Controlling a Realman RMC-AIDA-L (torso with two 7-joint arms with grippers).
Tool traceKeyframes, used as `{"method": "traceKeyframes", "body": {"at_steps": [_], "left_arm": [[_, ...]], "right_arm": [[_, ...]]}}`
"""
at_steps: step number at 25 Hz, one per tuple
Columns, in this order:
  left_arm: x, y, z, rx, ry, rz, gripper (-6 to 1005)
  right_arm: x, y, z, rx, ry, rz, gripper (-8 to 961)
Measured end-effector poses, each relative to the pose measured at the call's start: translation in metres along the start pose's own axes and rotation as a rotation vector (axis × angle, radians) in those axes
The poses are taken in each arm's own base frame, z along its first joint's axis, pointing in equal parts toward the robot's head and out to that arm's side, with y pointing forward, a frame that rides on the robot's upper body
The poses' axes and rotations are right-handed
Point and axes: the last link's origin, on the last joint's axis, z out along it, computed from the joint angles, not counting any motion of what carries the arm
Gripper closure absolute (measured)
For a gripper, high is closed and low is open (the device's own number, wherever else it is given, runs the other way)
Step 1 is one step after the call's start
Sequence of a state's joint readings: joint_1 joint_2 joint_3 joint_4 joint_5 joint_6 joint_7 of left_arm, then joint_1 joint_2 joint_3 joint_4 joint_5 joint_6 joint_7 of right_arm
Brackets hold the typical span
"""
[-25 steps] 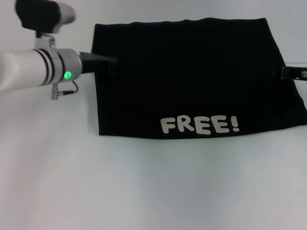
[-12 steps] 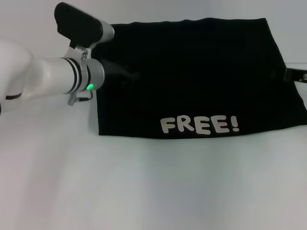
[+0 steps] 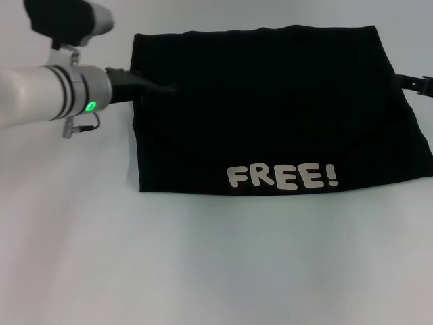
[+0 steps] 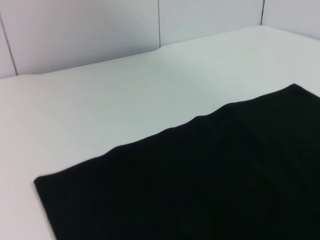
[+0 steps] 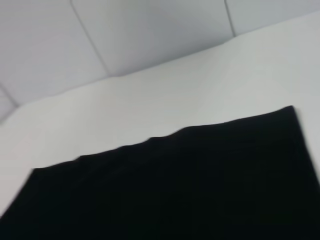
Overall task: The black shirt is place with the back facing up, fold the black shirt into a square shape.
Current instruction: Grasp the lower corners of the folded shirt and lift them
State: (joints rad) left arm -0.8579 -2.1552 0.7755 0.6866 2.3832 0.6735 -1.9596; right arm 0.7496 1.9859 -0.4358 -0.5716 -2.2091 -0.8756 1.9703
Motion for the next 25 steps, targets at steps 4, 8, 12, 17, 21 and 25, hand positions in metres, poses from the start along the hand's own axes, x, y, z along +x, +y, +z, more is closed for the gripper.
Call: {"method": "traceKeyframes", "body": {"at_steps": [4, 8, 12, 17, 21, 25], "left_arm": [[-0.016, -0.004, -0.019, -0.064, -0.039, -0.039, 197], [-0.045, -0.006, -0.036, -0.126, -0.108, -0.076, 173], [-0.075, -0.01, -0.046, -0.127, -0.169, -0.099, 175], [-0.087, -0.008, -0.051, -0.146, -0.192, -0.093, 174], [-0.088, 0.001, -0.05, -0.196, -0.215, -0.048, 174], [-0.087, 0.008, -0.046, -0.222, -0.226, -0.026, 175]], "right_arm": [[0.0, -0.003, -0.015, -0.075, 0.028, 0.004, 220], [0.007, -0.002, -0.026, -0.145, 0.076, 0.024, 205], [0.014, -0.004, -0.033, -0.171, 0.103, 0.045, 205], [0.015, -0.01, -0.039, -0.163, 0.113, 0.075, 206], [0.015, -0.012, -0.04, -0.159, 0.114, 0.082, 206], [0.017, -0.013, -0.04, -0.156, 0.117, 0.082, 206]]}}
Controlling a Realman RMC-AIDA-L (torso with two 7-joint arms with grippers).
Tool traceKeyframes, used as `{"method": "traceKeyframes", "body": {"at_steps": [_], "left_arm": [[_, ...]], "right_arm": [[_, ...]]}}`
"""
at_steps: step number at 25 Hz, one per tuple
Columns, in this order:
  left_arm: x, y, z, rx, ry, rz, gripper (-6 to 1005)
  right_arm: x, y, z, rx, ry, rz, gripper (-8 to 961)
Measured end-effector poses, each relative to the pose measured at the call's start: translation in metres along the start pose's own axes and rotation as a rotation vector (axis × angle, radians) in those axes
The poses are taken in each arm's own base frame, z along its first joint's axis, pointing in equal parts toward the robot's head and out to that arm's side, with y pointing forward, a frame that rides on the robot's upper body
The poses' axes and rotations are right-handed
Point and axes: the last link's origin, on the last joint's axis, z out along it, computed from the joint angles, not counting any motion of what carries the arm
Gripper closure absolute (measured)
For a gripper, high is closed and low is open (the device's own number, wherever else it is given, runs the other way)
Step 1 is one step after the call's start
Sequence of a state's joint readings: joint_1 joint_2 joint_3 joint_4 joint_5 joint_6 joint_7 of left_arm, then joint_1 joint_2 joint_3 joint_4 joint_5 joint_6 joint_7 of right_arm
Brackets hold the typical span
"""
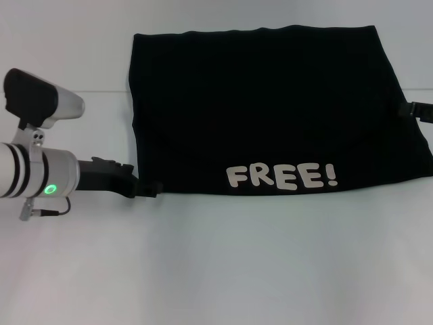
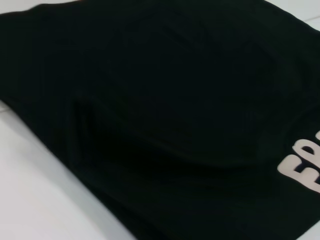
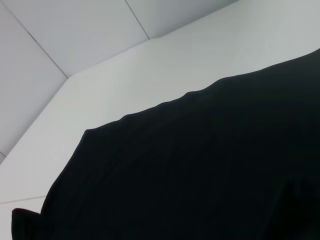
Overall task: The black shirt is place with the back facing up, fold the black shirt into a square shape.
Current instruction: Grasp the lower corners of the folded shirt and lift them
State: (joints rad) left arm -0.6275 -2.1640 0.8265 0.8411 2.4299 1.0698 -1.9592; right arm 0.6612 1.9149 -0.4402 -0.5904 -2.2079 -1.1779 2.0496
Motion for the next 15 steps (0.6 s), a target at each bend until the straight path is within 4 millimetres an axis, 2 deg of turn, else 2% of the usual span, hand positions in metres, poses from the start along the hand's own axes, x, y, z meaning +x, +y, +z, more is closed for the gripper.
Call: {"method": "traceKeyframes", "body": {"at_steps": [7, 15], "left_arm": [[0.0016, 0.0082, 0.0064, -0.025, -0.024, 0.034, 182], [0.0046, 0.0091, 0.0075, -0.024, -0.027, 0.044, 274]], "right_arm": [[0.0014, -0.0017, -0.0003, 0.008, 0.003, -0.003, 207], [0.0026, -0.0025, -0.0006, 0.012, 0.008, -0.005, 207]]}}
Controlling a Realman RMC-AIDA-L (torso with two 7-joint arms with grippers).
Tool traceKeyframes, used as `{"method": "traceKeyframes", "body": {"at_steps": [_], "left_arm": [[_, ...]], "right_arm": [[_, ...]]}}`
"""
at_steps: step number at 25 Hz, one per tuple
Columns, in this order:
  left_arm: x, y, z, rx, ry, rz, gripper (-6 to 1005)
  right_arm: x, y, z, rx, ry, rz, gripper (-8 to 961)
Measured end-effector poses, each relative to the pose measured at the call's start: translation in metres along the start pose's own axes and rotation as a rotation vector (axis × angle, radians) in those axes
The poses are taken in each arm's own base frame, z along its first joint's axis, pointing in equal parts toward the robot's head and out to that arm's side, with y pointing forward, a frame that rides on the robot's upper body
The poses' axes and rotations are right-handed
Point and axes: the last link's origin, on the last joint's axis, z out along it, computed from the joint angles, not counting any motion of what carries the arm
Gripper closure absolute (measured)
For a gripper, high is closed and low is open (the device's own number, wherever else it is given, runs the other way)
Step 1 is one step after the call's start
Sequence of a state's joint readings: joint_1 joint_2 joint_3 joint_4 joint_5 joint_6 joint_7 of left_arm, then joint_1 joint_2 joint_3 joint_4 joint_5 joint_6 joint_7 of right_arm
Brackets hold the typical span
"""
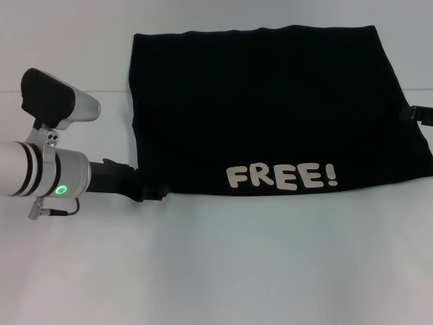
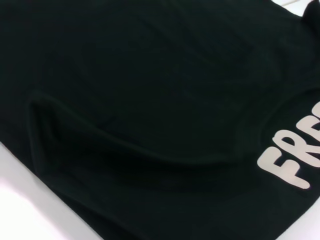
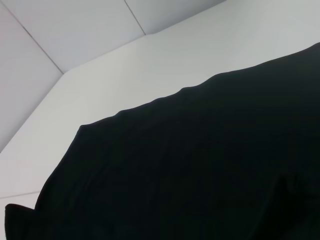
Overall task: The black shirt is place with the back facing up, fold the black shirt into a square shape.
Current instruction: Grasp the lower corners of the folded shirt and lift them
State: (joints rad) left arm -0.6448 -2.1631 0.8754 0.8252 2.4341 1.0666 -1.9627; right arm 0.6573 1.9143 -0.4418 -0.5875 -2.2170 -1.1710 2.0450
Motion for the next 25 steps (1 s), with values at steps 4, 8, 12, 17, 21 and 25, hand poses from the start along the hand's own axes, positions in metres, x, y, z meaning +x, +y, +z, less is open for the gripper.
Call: {"method": "traceKeyframes", "body": {"at_steps": [4, 8, 12, 17, 21, 25], "left_arm": [[0.002, 0.0, 0.0, -0.002, 0.001, 0.002, 354], [0.002, 0.0, 0.0, -0.005, -0.002, 0.001, 447], [0.002, 0.0, 0.001, -0.005, -0.003, -0.001, 552], [0.003, -0.001, 0.0, -0.004, -0.002, -0.002, 733], [0.004, -0.001, 0.0, -0.005, -0.002, 0.004, 914], [0.006, 0.0, 0.002, -0.012, -0.006, 0.008, 996]], "right_arm": [[0.001, -0.001, -0.001, 0.003, 0.002, 0.002, 208], [0.004, -0.003, -0.002, 0.011, 0.01, 0.002, 208], [0.01, -0.009, -0.005, 0.038, 0.047, -0.012, 208], [0.018, -0.017, -0.009, 0.081, 0.115, -0.037, 209], [0.021, -0.024, -0.01, 0.127, 0.134, -0.044, 209], [0.023, -0.027, -0.008, 0.152, 0.134, -0.049, 209]]}}
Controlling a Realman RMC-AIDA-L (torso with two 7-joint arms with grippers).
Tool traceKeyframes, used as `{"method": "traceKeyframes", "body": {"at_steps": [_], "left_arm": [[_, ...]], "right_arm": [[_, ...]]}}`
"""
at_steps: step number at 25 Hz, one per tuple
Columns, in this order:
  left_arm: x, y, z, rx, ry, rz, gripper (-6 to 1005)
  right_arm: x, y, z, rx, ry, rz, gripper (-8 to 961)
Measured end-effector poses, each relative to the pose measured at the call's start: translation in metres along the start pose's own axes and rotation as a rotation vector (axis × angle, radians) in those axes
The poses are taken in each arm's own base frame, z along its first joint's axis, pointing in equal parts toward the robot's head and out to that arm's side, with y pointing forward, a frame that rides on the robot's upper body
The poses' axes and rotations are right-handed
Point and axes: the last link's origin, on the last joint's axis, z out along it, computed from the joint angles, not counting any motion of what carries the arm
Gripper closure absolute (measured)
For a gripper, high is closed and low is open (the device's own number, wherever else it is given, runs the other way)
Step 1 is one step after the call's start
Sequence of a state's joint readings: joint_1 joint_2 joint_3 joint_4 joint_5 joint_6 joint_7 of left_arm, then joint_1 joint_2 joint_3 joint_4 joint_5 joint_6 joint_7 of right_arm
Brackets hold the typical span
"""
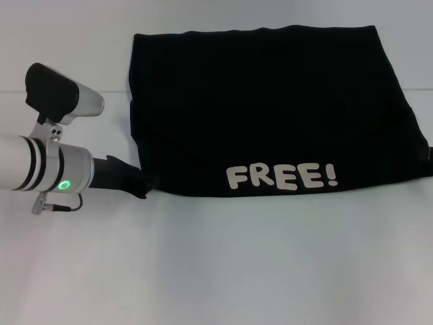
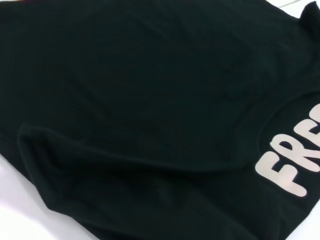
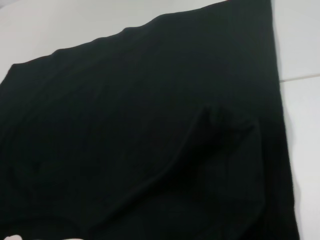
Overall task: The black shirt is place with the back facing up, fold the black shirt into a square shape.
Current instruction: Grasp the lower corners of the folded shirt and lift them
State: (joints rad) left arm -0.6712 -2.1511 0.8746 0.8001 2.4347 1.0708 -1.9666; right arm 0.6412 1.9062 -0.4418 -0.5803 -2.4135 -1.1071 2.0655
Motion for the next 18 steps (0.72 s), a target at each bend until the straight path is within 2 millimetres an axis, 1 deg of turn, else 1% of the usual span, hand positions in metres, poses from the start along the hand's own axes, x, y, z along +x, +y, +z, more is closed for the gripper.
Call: {"method": "traceKeyframes", "body": {"at_steps": [7, 11, 18], "left_arm": [[0.001, -0.002, 0.001, -0.001, -0.006, -0.003, 996], [0.004, -0.002, 0.001, -0.001, -0.003, -0.002, 996], [0.006, -0.003, 0.001, 0.003, 0.0, -0.013, 996]], "right_arm": [[0.001, 0.003, 0.012, 0.03, 0.022, -0.03, 209], [-0.002, 0.005, 0.015, 0.031, 0.023, -0.065, 208], [-0.002, 0.009, 0.014, 0.007, 0.044, -0.223, 208]]}}
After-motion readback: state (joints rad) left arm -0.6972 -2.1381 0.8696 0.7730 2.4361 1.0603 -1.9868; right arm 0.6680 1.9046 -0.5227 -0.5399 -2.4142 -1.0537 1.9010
